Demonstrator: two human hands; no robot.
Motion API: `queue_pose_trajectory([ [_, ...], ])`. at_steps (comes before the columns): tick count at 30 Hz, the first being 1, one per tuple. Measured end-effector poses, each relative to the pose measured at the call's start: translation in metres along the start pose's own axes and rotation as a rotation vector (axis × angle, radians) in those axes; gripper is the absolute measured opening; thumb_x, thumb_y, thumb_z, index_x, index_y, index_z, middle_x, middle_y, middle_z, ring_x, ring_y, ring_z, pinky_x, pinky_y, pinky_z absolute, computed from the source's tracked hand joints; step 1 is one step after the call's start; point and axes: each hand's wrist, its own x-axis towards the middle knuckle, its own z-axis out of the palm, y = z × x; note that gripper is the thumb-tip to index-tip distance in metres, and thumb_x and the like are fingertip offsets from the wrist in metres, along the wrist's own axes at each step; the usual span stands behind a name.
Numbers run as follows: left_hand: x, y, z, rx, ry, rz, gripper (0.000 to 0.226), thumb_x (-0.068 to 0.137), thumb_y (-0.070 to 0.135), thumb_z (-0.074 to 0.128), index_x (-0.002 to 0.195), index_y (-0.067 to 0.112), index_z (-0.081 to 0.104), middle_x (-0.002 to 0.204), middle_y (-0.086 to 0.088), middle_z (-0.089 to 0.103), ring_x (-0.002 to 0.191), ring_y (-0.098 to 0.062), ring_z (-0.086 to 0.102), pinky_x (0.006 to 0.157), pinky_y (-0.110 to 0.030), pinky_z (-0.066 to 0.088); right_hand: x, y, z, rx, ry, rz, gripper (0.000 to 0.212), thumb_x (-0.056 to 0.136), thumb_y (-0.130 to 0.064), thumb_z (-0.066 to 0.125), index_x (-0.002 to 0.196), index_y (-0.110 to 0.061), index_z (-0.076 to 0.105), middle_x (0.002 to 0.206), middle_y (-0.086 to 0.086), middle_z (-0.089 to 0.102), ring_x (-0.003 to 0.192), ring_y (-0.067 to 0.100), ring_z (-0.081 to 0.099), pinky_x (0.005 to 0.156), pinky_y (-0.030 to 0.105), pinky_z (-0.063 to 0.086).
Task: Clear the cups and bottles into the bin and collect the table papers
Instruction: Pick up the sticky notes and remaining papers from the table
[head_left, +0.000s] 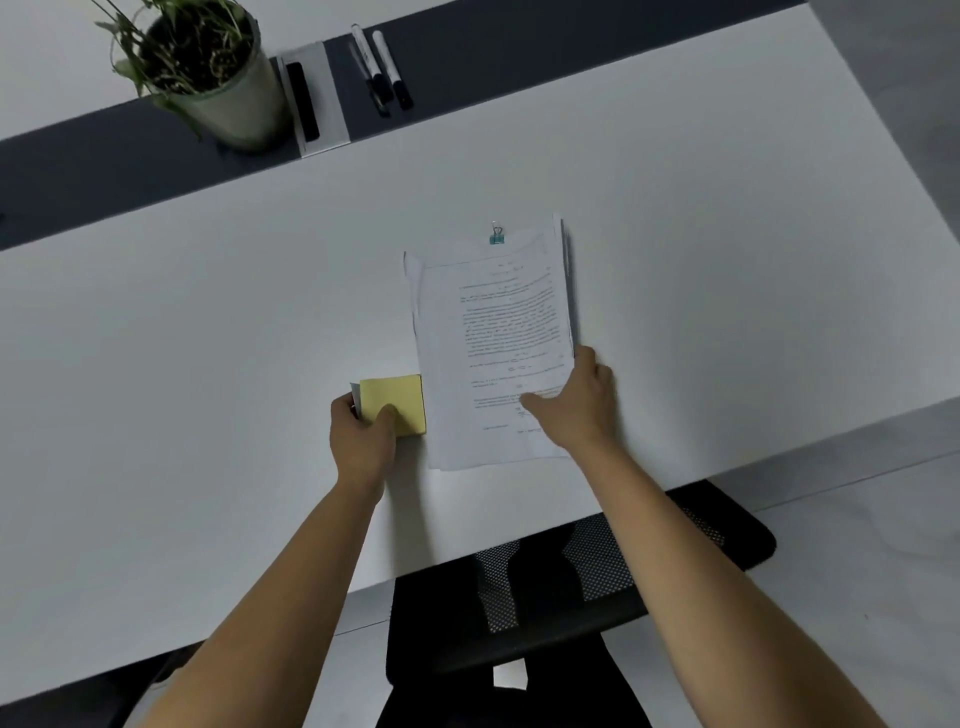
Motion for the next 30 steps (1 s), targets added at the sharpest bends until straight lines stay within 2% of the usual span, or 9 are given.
queue_pose_trajectory([
  [4,0.001,-0.001,-0.006,0.032,-0.038,0.027,0.04,0.09,0.012,0.061,0.128,0.012,0.048,0.101,0.001,0.059,0.094,-0.022,0.057,0.079,-0.03,0.043,-0.019,0.006,-0.006,0.485,-0.071,0.082,0.056,0.087,-0.031,0.071,0.136,-0.025,0.044,0.124,-0.008,0.061,0.107,0.013,0.061,0.092,0.035,0.051],
  [6,-0.002,0.001,-0.012,0.072,-0.066,0.072,0.043,0.091,0.012,0.059,0.132,0.015,0.045,0.106,-0.002,0.059,0.094,-0.023,0.057,0.08,-0.031,0.043,-0.028,0.013,-0.011,0.626,-0.143,0.161,0.03,0.096,-0.025,0.057,0.125,-0.03,0.055,0.119,-0.008,0.064,0.105,0.012,0.062,0.085,0.032,0.052],
  [8,-0.006,0.003,-0.019,0.116,-0.106,0.111,0.043,0.093,0.011,0.055,0.133,0.02,0.042,0.107,-0.002,0.057,0.089,-0.023,0.055,0.081,-0.034,0.045,-0.039,0.02,-0.015,0.651,-0.212,0.206,0.024,0.101,-0.017,0.049,0.114,-0.034,0.059,0.113,-0.01,0.066,0.099,0.01,0.063,0.078,0.03,0.053],
  [11,-0.02,0.007,-0.037,0.103,-0.19,0.088,0.04,0.09,0.013,0.055,0.125,0.027,0.043,0.106,-0.004,0.06,0.088,-0.024,0.059,0.086,-0.046,0.054,-0.061,0.024,-0.021,0.537,-0.216,0.168,0.034,0.104,-0.013,0.049,0.134,-0.026,0.055,0.116,-0.01,0.064,0.098,0.005,0.061,0.082,0.026,0.051],
  [14,-0.047,0.019,-0.063,0.02,-0.247,0.086,0.039,0.089,0.01,0.057,0.121,0.028,0.044,0.099,-0.003,0.059,0.092,-0.029,0.063,0.084,-0.053,0.057,-0.092,0.014,-0.033,0.457,-0.097,0.065,0.031,0.104,-0.015,0.049,0.134,-0.024,0.053,0.125,-0.006,0.062,0.098,0.002,0.058,0.078,0.016,0.046],
  [20,-0.125,0.054,-0.117,-0.165,-0.238,0.28,0.042,0.094,0.009,0.06,0.131,0.026,0.046,0.102,-0.006,0.061,0.089,-0.03,0.065,0.068,-0.027,0.047,-0.182,-0.008,-0.092,0.64,0.14,-0.072,0.022,0.103,-0.026,0.053,0.122,-0.037,0.056,0.114,-0.021,0.066,0.094,-0.01,0.064,0.073,0.009,0.052],
  [24,-0.159,0.071,-0.126,-0.28,-0.29,0.347,0.04,0.081,0.024,0.069,0.108,0.05,0.055,0.101,-0.001,0.066,0.088,-0.023,0.064,0.081,-0.04,0.05,-0.239,0.014,-0.131,0.708,0.379,-0.091,0.025,0.1,-0.024,0.057,0.116,-0.044,0.057,0.104,-0.027,0.069,0.093,-0.01,0.065,0.07,0.009,0.052],
  [28,-0.177,0.093,-0.09,-0.266,-0.396,0.396,0.039,0.081,0.022,0.069,0.106,0.05,0.056,0.097,-0.003,0.063,0.085,-0.021,0.059,0.086,-0.046,0.049,-0.271,0.062,-0.161,0.747,0.605,-0.035,0.028,0.1,-0.022,0.055,0.124,-0.036,0.058,0.117,-0.016,0.067,0.104,-0.003,0.064,0.086,0.024,0.05],
  [30,-0.192,0.108,-0.064,-0.263,-0.44,0.443,0.04,0.087,0.014,0.069,0.108,0.045,0.055,0.094,-0.002,0.061,0.081,-0.016,0.055,0.087,-0.048,0.049,-0.282,0.085,-0.178,0.774,0.674,0.006,0.029,0.1,-0.023,0.055,0.124,-0.04,0.057,0.118,-0.018,0.066,0.103,-0.007,0.062,0.087,0.023,0.047],
])
